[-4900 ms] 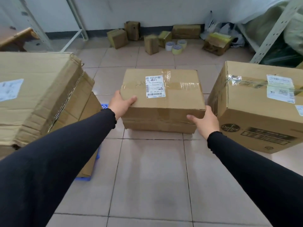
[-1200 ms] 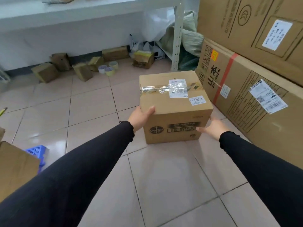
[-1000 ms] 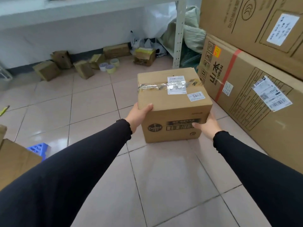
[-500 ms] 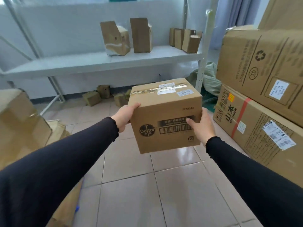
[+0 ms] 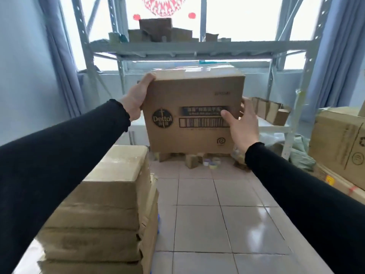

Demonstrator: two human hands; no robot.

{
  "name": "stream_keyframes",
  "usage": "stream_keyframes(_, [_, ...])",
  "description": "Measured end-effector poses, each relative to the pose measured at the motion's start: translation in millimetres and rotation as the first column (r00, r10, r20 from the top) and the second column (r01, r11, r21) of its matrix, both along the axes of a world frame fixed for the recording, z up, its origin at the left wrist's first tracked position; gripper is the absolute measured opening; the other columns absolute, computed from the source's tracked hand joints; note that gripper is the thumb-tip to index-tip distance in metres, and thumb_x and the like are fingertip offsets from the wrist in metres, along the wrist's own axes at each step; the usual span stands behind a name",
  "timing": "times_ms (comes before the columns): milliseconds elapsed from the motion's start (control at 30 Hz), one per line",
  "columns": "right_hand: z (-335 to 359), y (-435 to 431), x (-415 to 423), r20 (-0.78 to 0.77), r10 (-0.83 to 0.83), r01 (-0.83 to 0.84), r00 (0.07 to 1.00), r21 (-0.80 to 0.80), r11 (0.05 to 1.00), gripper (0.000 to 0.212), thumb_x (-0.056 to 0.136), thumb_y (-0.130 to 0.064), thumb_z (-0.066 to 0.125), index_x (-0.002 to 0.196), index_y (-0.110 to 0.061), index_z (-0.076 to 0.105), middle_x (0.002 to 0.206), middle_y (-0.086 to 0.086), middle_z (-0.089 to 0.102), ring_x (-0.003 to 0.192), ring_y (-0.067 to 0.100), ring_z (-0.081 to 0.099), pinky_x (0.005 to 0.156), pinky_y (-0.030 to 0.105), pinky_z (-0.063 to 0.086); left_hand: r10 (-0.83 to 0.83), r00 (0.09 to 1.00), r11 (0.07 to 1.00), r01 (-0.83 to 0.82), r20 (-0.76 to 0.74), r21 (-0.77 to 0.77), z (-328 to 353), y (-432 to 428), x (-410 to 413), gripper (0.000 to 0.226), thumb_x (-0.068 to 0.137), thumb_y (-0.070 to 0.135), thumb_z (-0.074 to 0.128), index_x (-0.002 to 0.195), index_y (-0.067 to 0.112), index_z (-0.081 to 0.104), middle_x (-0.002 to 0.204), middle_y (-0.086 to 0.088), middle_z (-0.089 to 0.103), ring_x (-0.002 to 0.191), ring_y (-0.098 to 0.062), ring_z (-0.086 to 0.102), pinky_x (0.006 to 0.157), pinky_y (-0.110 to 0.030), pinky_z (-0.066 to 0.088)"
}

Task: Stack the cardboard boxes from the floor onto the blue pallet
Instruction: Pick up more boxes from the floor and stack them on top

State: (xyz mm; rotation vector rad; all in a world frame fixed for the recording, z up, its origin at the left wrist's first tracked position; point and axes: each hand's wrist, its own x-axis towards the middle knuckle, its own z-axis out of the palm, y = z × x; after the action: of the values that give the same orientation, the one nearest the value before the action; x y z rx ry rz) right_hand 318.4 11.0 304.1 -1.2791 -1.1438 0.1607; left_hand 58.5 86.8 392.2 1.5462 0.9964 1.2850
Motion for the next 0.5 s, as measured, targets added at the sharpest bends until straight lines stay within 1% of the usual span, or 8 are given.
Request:
stream_keyframes(33, [6.0, 2.0, -21.7, -0.014, 0.039, -0.039, 0.999, 0.004, 0.999, 0.051, 0.094, -0.034, 0.069, 0.139, -0.035, 0.045, 0.12, -0.013, 0.065, 0.11, 0.012, 0.063, 0.096, 0.035, 0.051, 0.004, 1.0, 1.0, -0.004, 0.012, 0.009, 10.1, -1.2, -23.0, 0.031, 0.098, 0.051, 0.051, 0.105, 0.021, 0.055, 0.089, 0.002, 0.057, 0.082, -0.013, 0.054, 0.069, -0.027, 0.044])
stream_keyframes(100, [11.8, 8.2, -63.2, -0.033, 0.108, -0.108, 0.994, 0.009, 0.994, 0.049, 0.092, -0.038, 0.068, 0.134, -0.042, 0.044, 0.123, -0.011, 0.069, 0.113, 0.016, 0.066, 0.099, 0.045, 0.054, -0.006, 1.0, 1.0, 0.005, 0.022, 0.011, 23.2, 0.0, -70.7, 0.034, 0.098, 0.051, 0.052, 0.111, 0.019, 0.055, 0.088, 0.001, 0.06, 0.081, -0.014, 0.06, 0.066, -0.026, 0.049])
stream_keyframes(167, [11.7, 14.4, -103.9, -0.023, 0.156, -0.156, 0.988, 0.003, 0.988, 0.044, 0.093, -0.04, 0.065, 0.131, -0.044, 0.043, 0.124, -0.011, 0.069, 0.113, 0.018, 0.067, 0.098, 0.05, 0.055, 0.02, 1.0, 1.0, -0.02, 0.02, -0.001, 29.5, -1.6, -117.3, 0.035, 0.096, 0.052, 0.056, 0.109, 0.02, 0.056, 0.085, 0.001, 0.062, 0.079, -0.015, 0.062, 0.064, -0.025, 0.052])
stream_keyframes(300, [2.7, 20.2, -176.3, -0.018, 0.231, -0.231, 0.973, -0.015, 0.973, 0.034, 0.094, -0.043, 0.064, 0.122, -0.043, 0.044, 0.122, -0.014, 0.073, 0.103, 0.014, 0.071, 0.092, 0.049, 0.057, 0.13, 0.992, 0.991, -0.13, 0.002, -0.006, 31.7, -10.4, -191.4, 0.029, 0.093, 0.052, 0.058, 0.097, 0.024, 0.06, 0.071, 0.006, 0.064, 0.071, -0.011, 0.063, 0.061, -0.024, 0.051])
stream_keyframes(333, [-1.0, 22.1, -190.1, -0.031, 0.254, -0.254, 0.967, -0.018, 0.967, 0.034, 0.094, -0.043, 0.065, 0.122, -0.042, 0.045, 0.122, -0.014, 0.073, 0.102, 0.012, 0.072, 0.091, 0.049, 0.058, 0.152, 0.988, 0.988, -0.152, -0.012, -0.007, 30.8, -12.7, -205.8, 0.03, 0.093, 0.053, 0.058, 0.097, 0.024, 0.061, 0.072, 0.005, 0.064, 0.07, -0.01, 0.063, 0.061, -0.024, 0.05])
stream_keyframes(400, [-7.4, 23.3, -213.7, -0.064, 0.298, -0.3, 0.952, -0.027, 0.954, 0.035, 0.093, -0.042, 0.066, 0.124, -0.041, 0.048, 0.122, -0.013, 0.074, 0.102, 0.012, 0.072, 0.091, 0.048, 0.059, 0.187, 0.982, 0.982, -0.188, -0.04, -0.02, 27.5, -15.6, -230.5, 0.034, 0.092, 0.055, 0.057, 0.102, 0.023, 0.06, 0.08, 0.003, 0.063, 0.076, -0.012, 0.061, 0.064, -0.026, 0.049])
stream_keyframes(500, [-18.2, 22.7, -240.1, -0.072, 0.329, -0.333, 0.942, -0.054, 0.941, 0.037, 0.092, -0.041, 0.068, 0.124, -0.04, 0.05, 0.124, -0.011, 0.073, 0.107, 0.012, 0.072, 0.093, 0.047, 0.059, 0.242, 0.968, 0.968, -0.246, -0.067, -0.054, 16.1, -16.5, -259.3, 0.035, 0.092, 0.056, 0.056, 0.103, 0.023, 0.058, 0.087, 0.001, 0.059, 0.081, -0.014, 0.058, 0.064, -0.028, 0.046])
